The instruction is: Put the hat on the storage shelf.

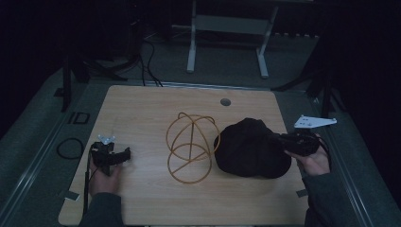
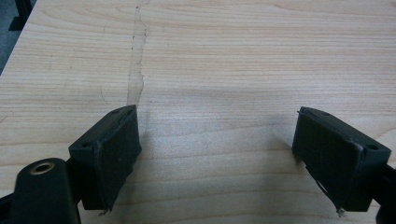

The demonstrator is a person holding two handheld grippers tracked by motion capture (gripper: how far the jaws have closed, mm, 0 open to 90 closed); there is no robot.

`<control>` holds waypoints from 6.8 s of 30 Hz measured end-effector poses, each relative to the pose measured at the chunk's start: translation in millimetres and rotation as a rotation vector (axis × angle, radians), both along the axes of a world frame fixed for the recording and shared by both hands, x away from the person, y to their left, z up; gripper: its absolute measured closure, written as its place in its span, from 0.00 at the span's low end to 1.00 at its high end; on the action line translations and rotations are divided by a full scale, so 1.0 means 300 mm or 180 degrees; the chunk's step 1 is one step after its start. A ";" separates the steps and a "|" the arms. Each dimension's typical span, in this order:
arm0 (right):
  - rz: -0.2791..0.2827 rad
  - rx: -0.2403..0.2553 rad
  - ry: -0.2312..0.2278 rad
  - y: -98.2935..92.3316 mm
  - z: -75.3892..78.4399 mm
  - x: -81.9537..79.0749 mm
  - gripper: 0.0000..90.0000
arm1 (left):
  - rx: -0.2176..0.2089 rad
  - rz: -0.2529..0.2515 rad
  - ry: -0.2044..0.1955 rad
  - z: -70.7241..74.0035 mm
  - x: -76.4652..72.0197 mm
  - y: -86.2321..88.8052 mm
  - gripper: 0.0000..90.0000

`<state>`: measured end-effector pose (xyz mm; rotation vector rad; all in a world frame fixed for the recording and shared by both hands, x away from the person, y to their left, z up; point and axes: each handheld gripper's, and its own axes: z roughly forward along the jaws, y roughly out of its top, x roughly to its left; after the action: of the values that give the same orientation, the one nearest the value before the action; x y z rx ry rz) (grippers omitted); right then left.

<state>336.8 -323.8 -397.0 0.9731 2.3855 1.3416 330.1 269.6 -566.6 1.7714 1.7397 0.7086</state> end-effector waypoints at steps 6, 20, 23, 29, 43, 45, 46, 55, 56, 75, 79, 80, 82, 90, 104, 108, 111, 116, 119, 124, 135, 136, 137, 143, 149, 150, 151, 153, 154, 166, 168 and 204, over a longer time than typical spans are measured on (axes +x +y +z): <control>-0.0055 0.0033 -0.0023 -0.012 0.012 0.001 0.97 | 0.0001 0.0000 0.0000 0.000 0.000 0.000 0.16; -0.0191 0.0113 -0.0073 -0.025 0.032 0.005 0.97 | 0.0000 -0.0001 0.0001 0.000 0.000 0.000 0.16; -0.0215 0.0122 -0.0072 -0.025 0.035 0.007 0.97 | 0.0001 -0.0002 0.0001 0.000 0.000 0.000 0.16; -0.0257 0.0147 -0.0089 -0.032 0.045 0.006 0.97 | 0.0000 -0.0001 0.0001 0.000 0.000 0.000 0.16; -0.0347 0.0190 -0.0118 -0.063 0.070 -0.004 0.97 | 0.0002 -0.0001 0.0000 0.000 0.000 0.000 0.16; -0.0344 0.0193 -0.0131 -0.064 0.076 -0.006 0.97 | 0.0001 -0.0001 0.0000 0.000 0.000 0.000 0.16; -0.0351 0.0166 -0.0145 -0.063 0.081 -0.007 0.97 | 0.0002 -0.0001 0.0000 0.000 0.000 0.000 0.16; -0.0355 0.0173 -0.0205 -0.068 0.112 -0.014 0.97 | 0.0001 -0.0003 0.0006 0.001 0.000 0.000 0.16; -0.0361 0.0174 -0.0213 -0.068 0.115 -0.015 0.97 | 0.0002 -0.0004 0.0006 0.001 0.000 0.000 0.16; -0.0502 0.0387 -0.0233 -0.101 0.156 -0.025 0.97 | 0.0001 -0.0003 0.0006 0.000 0.000 0.000 0.16; -0.0517 0.0423 -0.0225 -0.100 0.163 -0.024 0.97 | 0.0000 -0.0002 0.0001 0.000 0.001 0.000 0.16; -0.0511 0.0427 -0.0230 -0.099 0.164 -0.023 0.97 | -0.0001 -0.0001 0.0000 0.000 0.001 -0.001 0.16; -0.0513 0.0432 -0.0237 -0.096 0.169 -0.022 0.97 | -0.0001 -0.0001 0.0000 0.000 0.001 -0.001 0.16; -0.0508 0.0471 -0.0270 -0.081 0.191 -0.018 0.97 | -0.0001 -0.0001 -0.0001 0.000 0.001 -0.001 0.16; -0.0520 0.0564 -0.0365 -0.056 0.231 -0.008 0.97 | -0.0001 0.0003 -0.0008 0.000 0.002 -0.001 0.16; -0.0527 0.0583 -0.0388 -0.047 0.242 -0.008 0.97 | -0.0001 0.0003 -0.0008 0.000 0.002 -0.001 0.16; -0.0518 0.0590 -0.0412 -0.042 0.251 -0.007 0.97 | -0.0002 0.0002 -0.0007 0.000 0.002 -0.001 0.16; -0.0522 0.0609 -0.0427 -0.038 0.263 -0.007 0.97 | -0.0002 0.0002 -0.0008 0.000 0.002 -0.001 0.16; -0.0529 0.0627 -0.0444 -0.035 0.269 -0.005 0.97 | -0.0002 0.0002 -0.0007 0.000 0.002 -0.001 0.16; -0.0547 0.0665 -0.0474 -0.028 0.279 -0.003 0.97 | -0.0001 0.0000 -0.0001 0.000 0.001 -0.001 0.16; -0.0508 0.0715 -0.0518 0.005 0.302 0.006 0.97 | -0.0002 0.0000 -0.0002 0.000 0.001 -0.001 0.16; -0.0505 0.0713 -0.0521 0.008 0.304 0.006 0.97 | -0.0002 0.0001 -0.0002 0.000 0.001 -0.001 0.16; -0.0502 0.0713 -0.0526 0.011 0.306 0.006 0.97 | -0.0001 0.0000 -0.0002 0.000 0.002 -0.001 0.16; -0.0486 0.0752 -0.0543 0.021 0.318 0.007 0.97 | -0.0001 0.0001 -0.0002 0.000 0.002 -0.001 0.16; -0.0467 0.0774 -0.0558 0.030 0.328 0.008 0.97 | -0.0002 0.0002 -0.0002 0.000 0.002 -0.002 0.16; -0.0470 0.0771 -0.0561 0.031 0.329 0.008 0.97 | -0.0002 0.0001 -0.0002 0.000 0.002 -0.002 0.16; -0.0470 0.0778 -0.0559 0.033 0.331 0.009 0.97 | -0.0001 0.0001 -0.0001 0.000 0.002 -0.001 0.16; -0.0463 0.0790 -0.0572 0.036 0.335 0.010 0.97 | -0.0002 0.0001 -0.0002 0.000 0.002 -0.001 0.16; -0.0455 0.0793 -0.0567 0.039 0.338 0.010 0.97 | -0.0002 0.0001 -0.0002 0.000 0.002 -0.001 0.16; -0.0389 0.0789 -0.0606 0.079 0.372 0.018 0.97 | -0.0001 0.0001 -0.0002 0.000 0.002 -0.001 0.16; -0.0379 0.0788 -0.0609 0.084 0.376 0.018 0.97 | -0.0001 0.0001 -0.0001 0.000 0.002 -0.001 0.16; -0.0239 0.0832 -0.0684 0.150 0.429 0.032 0.97 | -0.0002 0.0000 -0.0002 0.000 0.002 -0.001 0.16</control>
<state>346.5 -278.7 -268.4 0.9182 2.0333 1.6666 330.6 269.1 -566.6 1.7706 1.7395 0.7084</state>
